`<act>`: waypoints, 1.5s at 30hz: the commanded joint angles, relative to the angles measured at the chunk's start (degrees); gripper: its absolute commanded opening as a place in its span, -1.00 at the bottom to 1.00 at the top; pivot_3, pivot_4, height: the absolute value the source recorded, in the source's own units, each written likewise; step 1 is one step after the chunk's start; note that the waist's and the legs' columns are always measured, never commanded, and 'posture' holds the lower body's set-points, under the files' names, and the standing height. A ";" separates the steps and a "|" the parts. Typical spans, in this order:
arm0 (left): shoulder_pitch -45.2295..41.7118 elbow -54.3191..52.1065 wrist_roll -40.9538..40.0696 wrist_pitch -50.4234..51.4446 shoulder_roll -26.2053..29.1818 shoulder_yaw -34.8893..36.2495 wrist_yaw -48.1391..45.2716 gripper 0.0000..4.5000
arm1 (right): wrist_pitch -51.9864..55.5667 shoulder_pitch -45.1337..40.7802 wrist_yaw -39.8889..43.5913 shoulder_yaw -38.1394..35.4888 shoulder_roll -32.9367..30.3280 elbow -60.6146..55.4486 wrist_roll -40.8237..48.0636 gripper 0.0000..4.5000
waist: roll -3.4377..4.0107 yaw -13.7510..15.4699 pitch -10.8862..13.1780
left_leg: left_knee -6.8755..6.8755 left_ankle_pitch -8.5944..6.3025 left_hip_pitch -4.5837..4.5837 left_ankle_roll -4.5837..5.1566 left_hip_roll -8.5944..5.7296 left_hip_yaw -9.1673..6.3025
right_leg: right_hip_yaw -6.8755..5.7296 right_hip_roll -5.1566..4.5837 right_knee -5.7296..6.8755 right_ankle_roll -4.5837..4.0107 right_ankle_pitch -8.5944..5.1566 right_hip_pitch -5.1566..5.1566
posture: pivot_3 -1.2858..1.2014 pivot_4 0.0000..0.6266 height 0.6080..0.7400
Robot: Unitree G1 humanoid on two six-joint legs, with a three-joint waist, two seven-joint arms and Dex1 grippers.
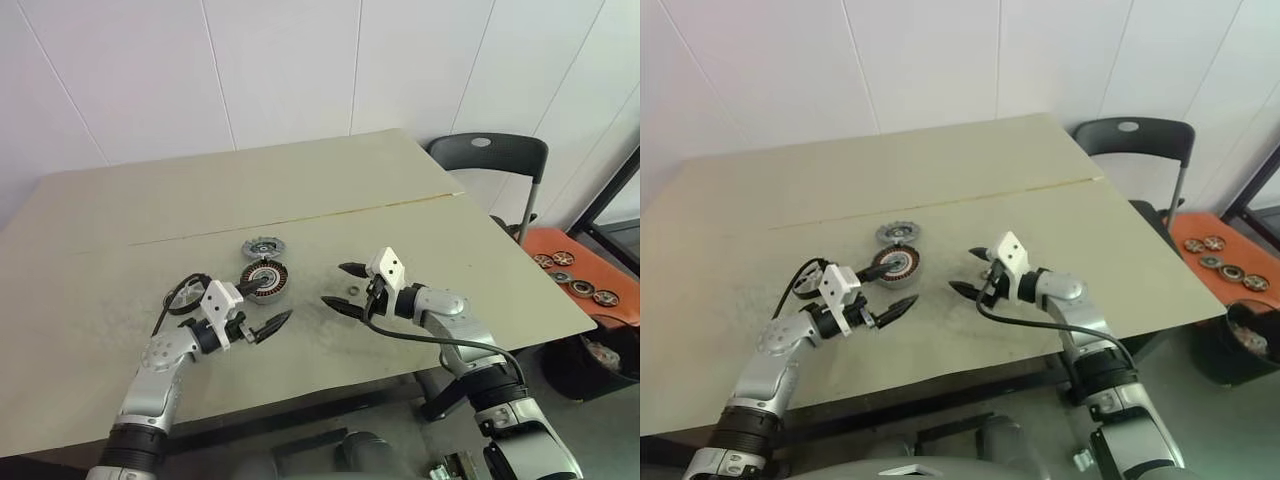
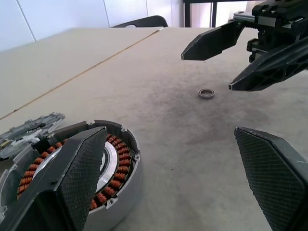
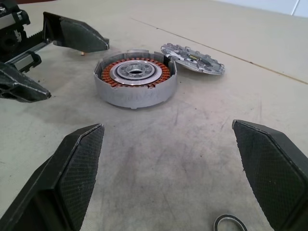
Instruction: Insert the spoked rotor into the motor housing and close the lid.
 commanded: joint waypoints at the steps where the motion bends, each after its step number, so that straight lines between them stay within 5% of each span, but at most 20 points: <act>1: -1.58 -0.16 -0.15 -0.84 -0.08 -0.26 -0.53 1.00 | -0.22 -0.47 -0.04 -1.70 -0.39 -2.76 1.11 0.98 | 0.00 -0.01 0.00 | 0.00 0.00 0.00 0.00 0.00 0.00 | 0.00 0.00 0.00 0.00 0.00 0.00 | 0.03 -1.00 1.00; 45: -0.26 -2.18 -0.36 0.97 0.50 0.69 -0.12 1.00 | 1.00 -2.20 0.69 -1.69 -0.49 -0.30 0.09 0.98 | 0.00 -0.05 0.00 | -0.02 0.00 0.00 0.00 0.00 0.00 | 0.00 0.01 0.00 0.00 0.00 0.00 | 0.03 -1.00 1.00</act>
